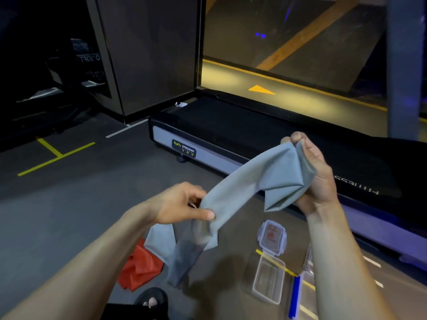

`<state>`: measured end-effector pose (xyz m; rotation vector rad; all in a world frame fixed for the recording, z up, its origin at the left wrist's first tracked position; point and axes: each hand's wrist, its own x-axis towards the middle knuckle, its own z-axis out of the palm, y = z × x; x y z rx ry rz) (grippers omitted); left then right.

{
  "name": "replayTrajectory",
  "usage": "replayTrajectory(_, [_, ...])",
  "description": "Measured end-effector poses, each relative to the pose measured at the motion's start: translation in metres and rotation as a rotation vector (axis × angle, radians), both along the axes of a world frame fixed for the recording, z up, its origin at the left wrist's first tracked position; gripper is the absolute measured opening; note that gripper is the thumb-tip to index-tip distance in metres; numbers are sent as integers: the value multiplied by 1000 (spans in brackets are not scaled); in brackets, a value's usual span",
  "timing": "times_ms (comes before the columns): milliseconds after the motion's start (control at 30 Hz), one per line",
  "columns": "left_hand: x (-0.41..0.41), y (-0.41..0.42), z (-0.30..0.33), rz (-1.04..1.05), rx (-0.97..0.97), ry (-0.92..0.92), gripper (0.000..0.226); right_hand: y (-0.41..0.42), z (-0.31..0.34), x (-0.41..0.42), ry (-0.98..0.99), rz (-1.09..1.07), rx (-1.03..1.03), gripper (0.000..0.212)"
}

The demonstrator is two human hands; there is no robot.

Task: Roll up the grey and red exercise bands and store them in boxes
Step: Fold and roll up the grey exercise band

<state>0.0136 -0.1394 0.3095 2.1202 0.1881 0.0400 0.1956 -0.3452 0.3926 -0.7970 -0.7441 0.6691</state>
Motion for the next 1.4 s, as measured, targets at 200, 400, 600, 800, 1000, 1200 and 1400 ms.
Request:
replayTrajectory(200, [2, -14, 6, -40, -229, -7, 23, -5, -2, 10, 26, 6, 38, 16])
replayTrajectory(400, [2, -14, 8, -45, -219, -54, 30, -6, -3, 8, 70, -149, -4, 10])
replayTrajectory(600, [0, -6, 1, 87, 8, -100, 46, -7, -4, 8, 48, -179, -84, 11])
replayTrajectory(800, [-1, -3, 4, 174, 79, -139, 34, -8, -3, 5, 27, -210, -122, 13])
replayTrajectory(1000, [-4, -3, 5, 114, 90, -115, 33, -9, -4, 7, 36, -210, -114, 14])
replayTrajectory(1200, [-8, 3, 6, 46, -75, -85, 31, -12, -4, 7, 40, -215, -117, 15])
replayTrajectory(1400, [-15, 6, 19, -25, -194, -77, 47, -18, -9, 12, 37, -223, -140, 16])
